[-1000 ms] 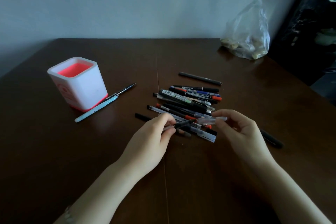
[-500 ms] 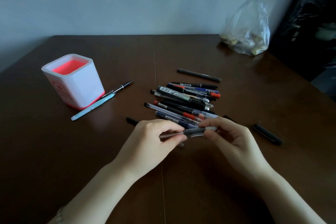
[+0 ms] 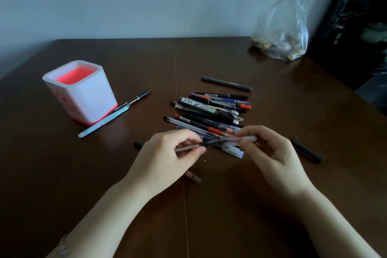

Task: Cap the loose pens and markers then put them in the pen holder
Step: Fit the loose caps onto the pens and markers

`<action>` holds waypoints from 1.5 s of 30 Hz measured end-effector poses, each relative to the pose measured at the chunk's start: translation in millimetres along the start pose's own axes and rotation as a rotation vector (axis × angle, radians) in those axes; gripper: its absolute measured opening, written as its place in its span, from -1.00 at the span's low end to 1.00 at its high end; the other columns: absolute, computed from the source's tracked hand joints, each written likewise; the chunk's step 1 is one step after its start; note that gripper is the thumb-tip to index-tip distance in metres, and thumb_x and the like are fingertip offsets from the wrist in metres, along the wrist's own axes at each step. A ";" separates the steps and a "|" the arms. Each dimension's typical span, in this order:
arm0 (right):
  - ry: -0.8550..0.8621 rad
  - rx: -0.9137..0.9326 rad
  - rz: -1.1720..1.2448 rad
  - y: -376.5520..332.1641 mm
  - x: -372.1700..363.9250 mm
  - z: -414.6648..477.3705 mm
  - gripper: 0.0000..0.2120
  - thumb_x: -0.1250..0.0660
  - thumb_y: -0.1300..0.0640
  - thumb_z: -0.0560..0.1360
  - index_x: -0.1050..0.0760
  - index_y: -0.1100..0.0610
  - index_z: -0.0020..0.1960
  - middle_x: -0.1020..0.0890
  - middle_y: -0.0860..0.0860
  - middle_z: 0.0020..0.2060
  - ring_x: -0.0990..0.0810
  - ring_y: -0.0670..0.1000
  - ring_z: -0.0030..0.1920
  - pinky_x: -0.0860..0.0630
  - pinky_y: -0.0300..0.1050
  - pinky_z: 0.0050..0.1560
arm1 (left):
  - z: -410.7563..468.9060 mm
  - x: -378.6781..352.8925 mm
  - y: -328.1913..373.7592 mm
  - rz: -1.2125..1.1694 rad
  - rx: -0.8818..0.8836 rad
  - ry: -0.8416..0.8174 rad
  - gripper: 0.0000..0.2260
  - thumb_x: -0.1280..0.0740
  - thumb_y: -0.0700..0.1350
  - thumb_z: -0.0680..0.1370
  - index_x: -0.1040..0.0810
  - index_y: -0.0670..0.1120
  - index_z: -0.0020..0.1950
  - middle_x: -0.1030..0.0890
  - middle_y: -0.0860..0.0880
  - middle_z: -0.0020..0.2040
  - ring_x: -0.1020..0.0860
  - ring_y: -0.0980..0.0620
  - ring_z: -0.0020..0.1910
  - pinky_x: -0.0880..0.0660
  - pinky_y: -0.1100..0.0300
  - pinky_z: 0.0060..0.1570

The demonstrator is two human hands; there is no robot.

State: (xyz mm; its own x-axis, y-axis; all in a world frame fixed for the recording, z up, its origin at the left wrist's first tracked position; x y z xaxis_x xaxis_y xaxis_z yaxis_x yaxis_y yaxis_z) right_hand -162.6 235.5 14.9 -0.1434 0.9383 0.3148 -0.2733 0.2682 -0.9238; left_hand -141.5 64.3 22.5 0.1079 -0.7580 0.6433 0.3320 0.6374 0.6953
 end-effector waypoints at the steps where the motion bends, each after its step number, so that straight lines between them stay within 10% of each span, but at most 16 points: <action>1: 0.090 -0.015 -0.001 3.3 12.3 1.7 -0.84 -0.29 0.23 0.48 -0.56 -0.01 -0.11 -0.61 -0.09 -0.33 -0.45 -0.15 -0.43 -0.38 -0.34 -0.46 | 0.0 0.1 -3.0 0.031 0.009 0.014 -0.89 -0.36 -0.01 0.46 -0.61 0.03 -0.05 -0.60 0.20 -0.20 -0.59 0.22 -0.20 -0.53 0.35 -0.27; 6: 0.487 -0.180 -0.292 24.3 91.5 10.2 -0.86 -0.26 0.15 0.51 -0.52 0.07 0.05 -0.55 -0.06 -0.30 -0.44 -0.07 -0.44 -0.34 -0.32 -0.54 | -1.1 -2.6 -6.2 0.083 -0.003 0.081 -0.82 -0.29 0.02 0.48 -0.60 -0.03 -0.03 -0.60 0.12 -0.17 -0.60 0.14 -0.23 -0.58 0.20 -0.35; 23: 0.090 -0.189 -0.953 38.2 50.0 14.5 -0.71 -0.28 0.00 0.49 -0.52 0.06 0.18 -0.52 0.00 0.07 -0.42 -0.01 0.13 -0.35 -0.23 0.00 | -3.2 -0.3 8.5 0.335 -0.187 0.178 -0.76 -0.19 0.02 0.49 -0.58 -0.08 -0.10 -0.60 0.08 -0.32 -0.54 0.16 -0.41 -0.48 0.29 -0.51; 30: 0.063 -0.236 -0.678 26.7 34.7 -8.9 -0.80 -0.29 0.07 0.49 -0.50 -0.01 0.11 -0.55 -0.11 -0.08 -0.47 -0.20 -0.19 -0.37 -0.40 -0.28 | 6.0 3.0 3.3 0.300 -0.117 0.286 -0.73 -0.17 0.01 0.50 -0.57 -0.12 -0.05 -0.62 0.04 -0.26 -0.55 0.16 -0.37 -0.44 0.38 -0.47; 36: -0.013 -0.185 -0.548 19.2 9.3 -30.5 -0.70 -0.19 0.13 0.55 -0.42 -0.07 0.25 -0.54 -0.14 0.12 -0.48 -0.15 0.11 -0.39 -0.34 0.04 | 38.2 3.7 22.4 0.309 -0.118 0.343 -0.79 -0.20 -0.02 0.52 -0.55 -0.12 -0.07 -0.57 0.07 -0.31 -0.42 0.17 -0.43 -0.23 0.44 -0.52; 45: 0.048 -0.138 -0.380 15.5 33.5 -30.6 -0.83 -0.28 0.14 0.49 -0.47 -0.15 -0.06 -0.52 -0.29 -0.17 -0.51 -0.30 -0.17 -0.42 -0.50 -0.30 | -18.7 -2.2 12.4 0.442 -0.004 0.136 -0.85 -0.17 -0.06 0.57 -0.48 -0.10 -0.01 -0.35 0.17 -0.45 -0.38 0.20 -0.51 -0.16 0.42 -0.52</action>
State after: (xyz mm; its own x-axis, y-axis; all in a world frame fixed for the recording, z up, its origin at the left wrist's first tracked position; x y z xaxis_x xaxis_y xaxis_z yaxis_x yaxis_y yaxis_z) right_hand -142.5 277.7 4.5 -0.0114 0.7752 0.6316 -0.1680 0.6211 -0.7655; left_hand -120.0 71.3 23.7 0.3615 -0.4252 0.8298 0.2300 0.9031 0.3626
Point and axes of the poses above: each hand's wrist, its own z-axis towards the middle knuckle, its own x-axis out of the back of the hand, y = z × x, the point moved 10 cm from there along z, towards the middle knuckle
